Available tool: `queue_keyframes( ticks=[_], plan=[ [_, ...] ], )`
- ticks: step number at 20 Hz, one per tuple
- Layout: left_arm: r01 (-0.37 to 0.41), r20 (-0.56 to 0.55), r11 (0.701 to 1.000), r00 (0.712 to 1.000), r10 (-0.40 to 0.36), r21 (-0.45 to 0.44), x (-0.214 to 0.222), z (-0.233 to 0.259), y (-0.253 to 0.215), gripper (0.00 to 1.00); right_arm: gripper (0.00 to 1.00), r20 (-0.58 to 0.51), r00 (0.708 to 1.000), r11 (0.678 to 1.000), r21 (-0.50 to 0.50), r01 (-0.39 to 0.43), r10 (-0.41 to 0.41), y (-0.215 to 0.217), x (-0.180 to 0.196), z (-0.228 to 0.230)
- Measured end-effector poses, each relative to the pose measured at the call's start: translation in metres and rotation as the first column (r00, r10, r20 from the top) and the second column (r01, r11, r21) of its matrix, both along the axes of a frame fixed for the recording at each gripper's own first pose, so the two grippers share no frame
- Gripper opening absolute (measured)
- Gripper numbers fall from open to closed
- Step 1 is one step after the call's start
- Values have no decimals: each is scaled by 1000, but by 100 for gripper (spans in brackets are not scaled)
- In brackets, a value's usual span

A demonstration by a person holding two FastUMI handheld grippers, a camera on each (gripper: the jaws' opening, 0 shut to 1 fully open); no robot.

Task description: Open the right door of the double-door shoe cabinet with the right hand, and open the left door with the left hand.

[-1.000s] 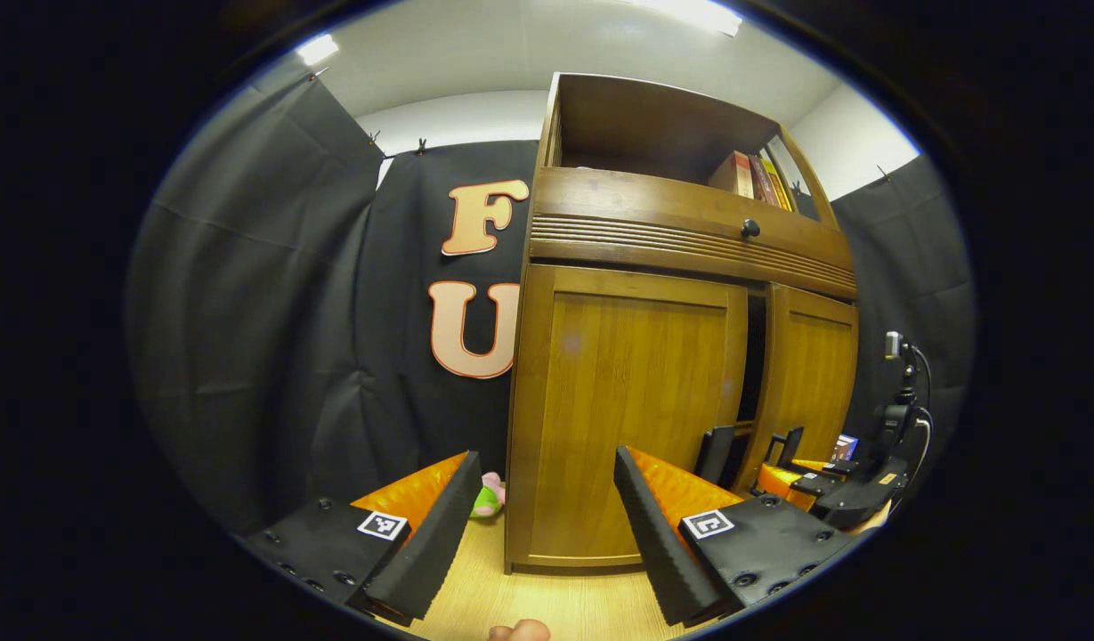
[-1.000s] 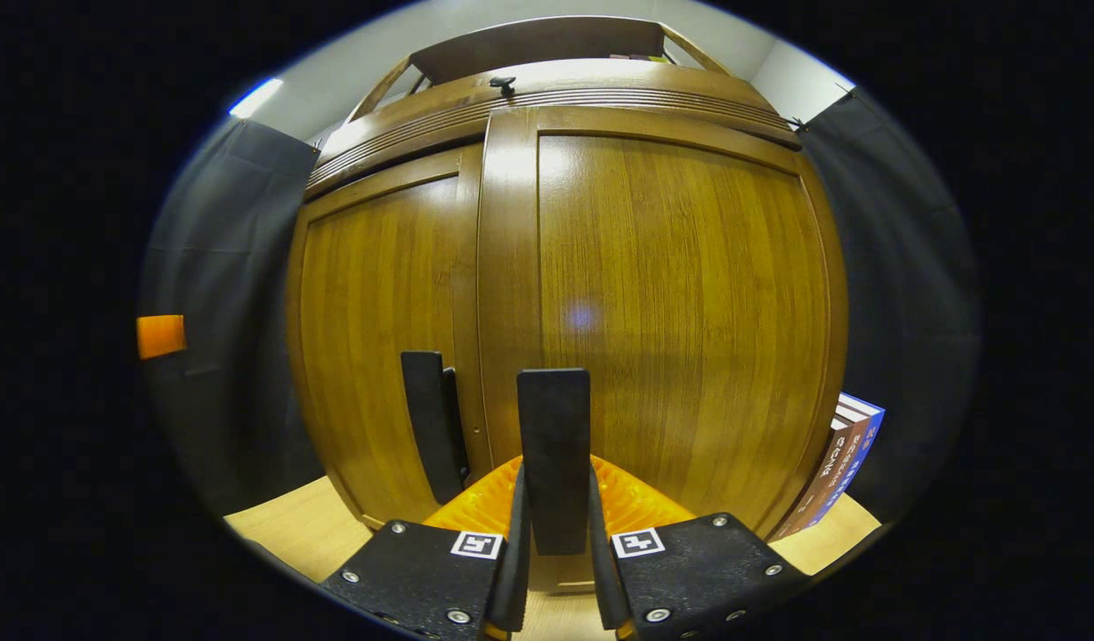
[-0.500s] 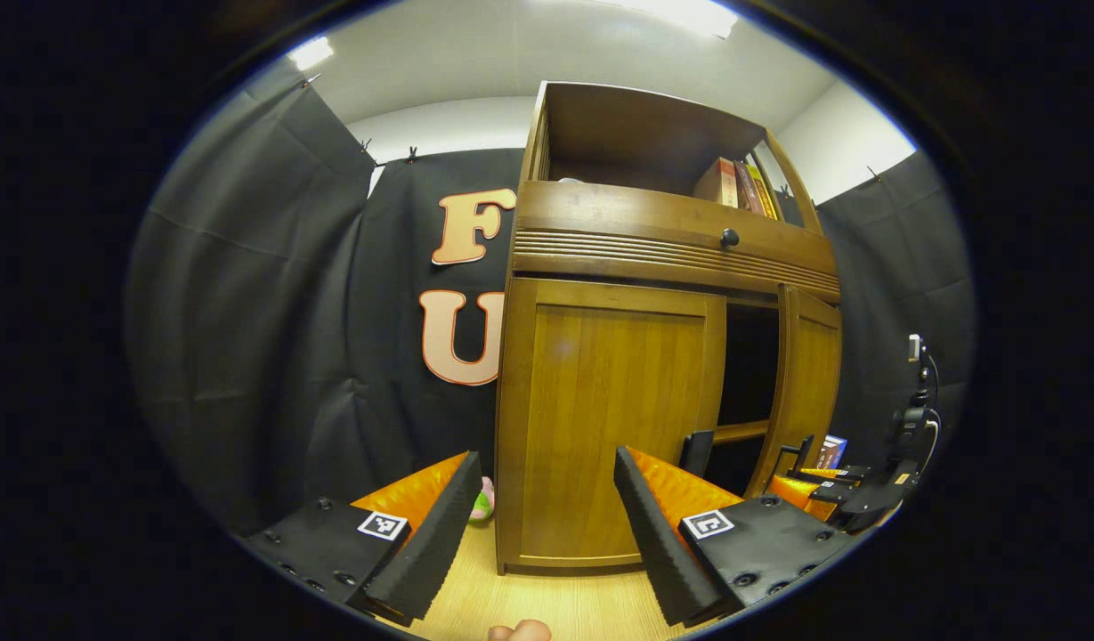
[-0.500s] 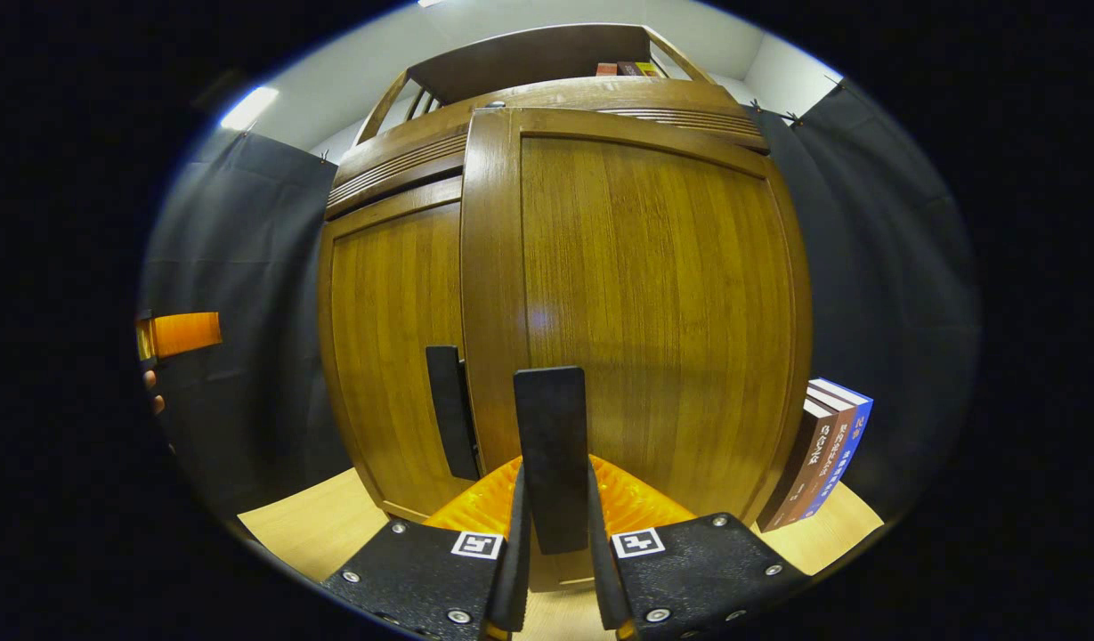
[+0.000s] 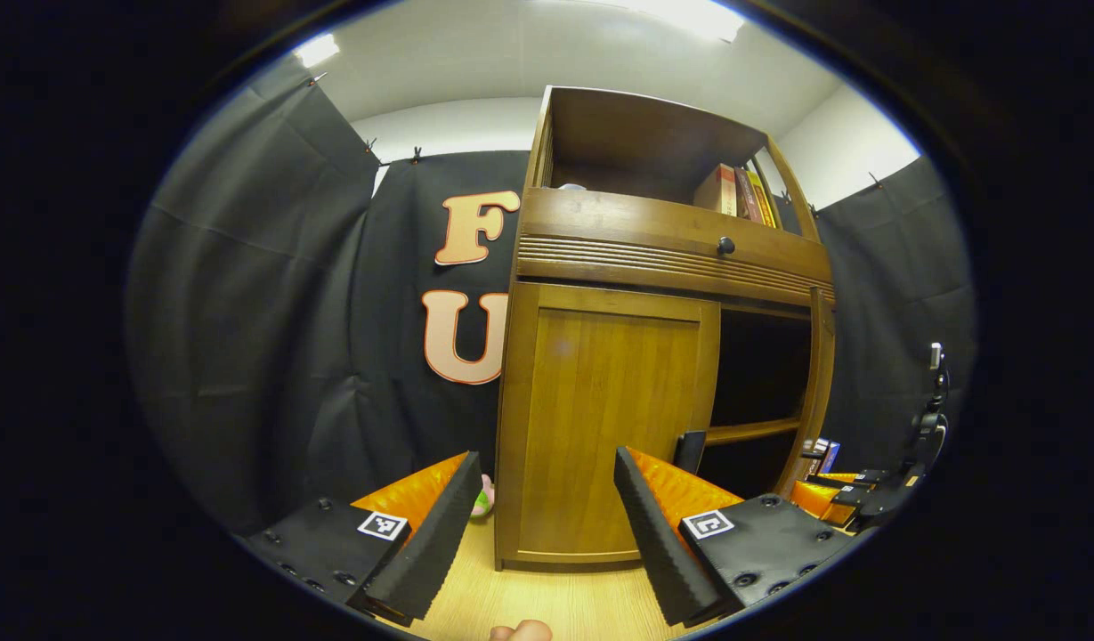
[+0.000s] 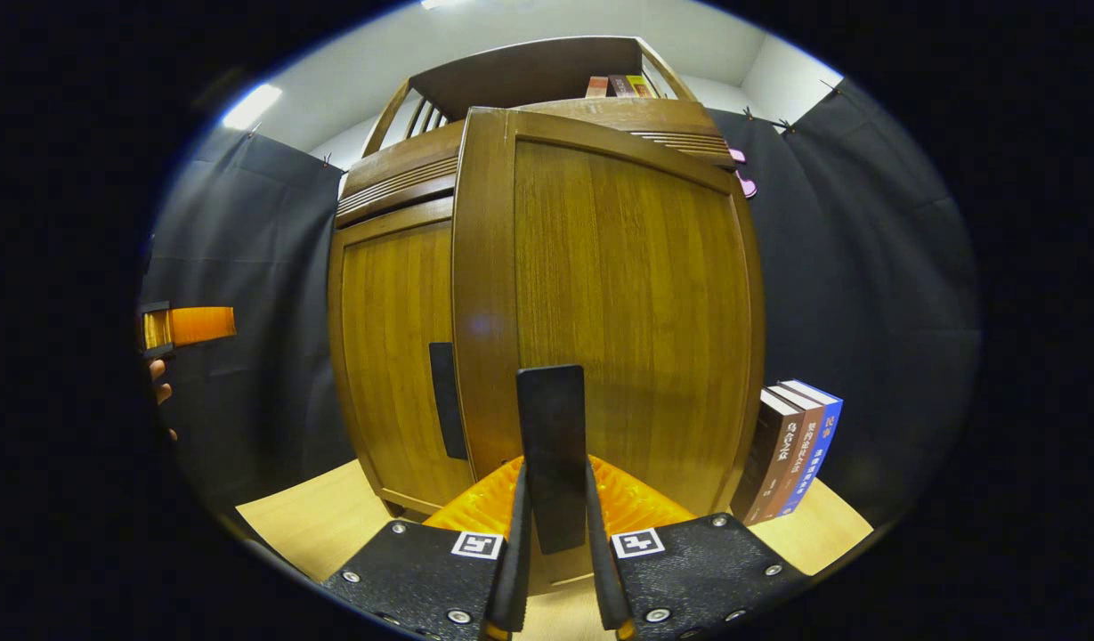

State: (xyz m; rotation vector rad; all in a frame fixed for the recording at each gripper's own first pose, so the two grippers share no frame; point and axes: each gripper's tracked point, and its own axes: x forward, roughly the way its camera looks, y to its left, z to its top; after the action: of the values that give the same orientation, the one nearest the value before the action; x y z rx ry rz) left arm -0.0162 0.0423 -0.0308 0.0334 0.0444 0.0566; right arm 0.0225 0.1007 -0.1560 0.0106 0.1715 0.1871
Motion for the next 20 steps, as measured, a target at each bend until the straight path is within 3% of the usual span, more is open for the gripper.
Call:
queue_keyframes(
  ticks=[3,4,6,7,11,12,13,14,15,16,17,18,20],
  plan=[
    [2,6,1000,1000,-2,3,-6,4,-2,95,31,3,1000,1000,-1,13,-13,-12,-13,2],
    [3,8,1000,1000,-3,2,-8,5,-4,95,35,4,1000,1000,-1,17,-17,-17,-18,4],
    [4,10,1000,1000,-4,1,-10,7,-6,95,30,8,999,999,-6,32,-32,-28,-29,6],
    [6,10,1000,1000,-6,3,-12,8,-7,95,22,10,999,999,-12,40,-40,-33,-33,7],
    [26,2,1000,1000,-26,-4,-14,6,-18,95,27,12,998,997,-15,69,-69,-52,-48,11],
    [30,0,1000,1000,-30,-7,-15,6,-20,95,16,12,997,997,-16,76,-76,-55,-50,12],
    [33,0,999,999,-33,-8,-15,6,-21,95,15,15,997,997,-22,80,-80,-58,-51,12],
    [35,0,999,999,-35,-10,-16,6,-23,95,24,17,996,996,-28,87,-86,-62,-52,13],
    [39,0,999,999,-39,-9,-17,7,-25,95,23,17,995,995,-31,94,-94,-65,-54,13],
    [42,1,999,999,-42,-10,-18,8,-27,95,33,16,995,994,-31,102,-102,-69,-57,13],
    [46,3,999,999,-46,-9,-18,7,-28,95,32,13,994,993,-29,112,-111,-73,-59,13],
    [49,4,999,999,-49,-8,-19,7,-29,95,21,14,992,992,-30,124,-123,-77,-60,14],
    [54,3,999,999,-54,-7,-18,7,-31,95,17,20,989,988,-43,146,-145,-86,-64,15]
  ],
)
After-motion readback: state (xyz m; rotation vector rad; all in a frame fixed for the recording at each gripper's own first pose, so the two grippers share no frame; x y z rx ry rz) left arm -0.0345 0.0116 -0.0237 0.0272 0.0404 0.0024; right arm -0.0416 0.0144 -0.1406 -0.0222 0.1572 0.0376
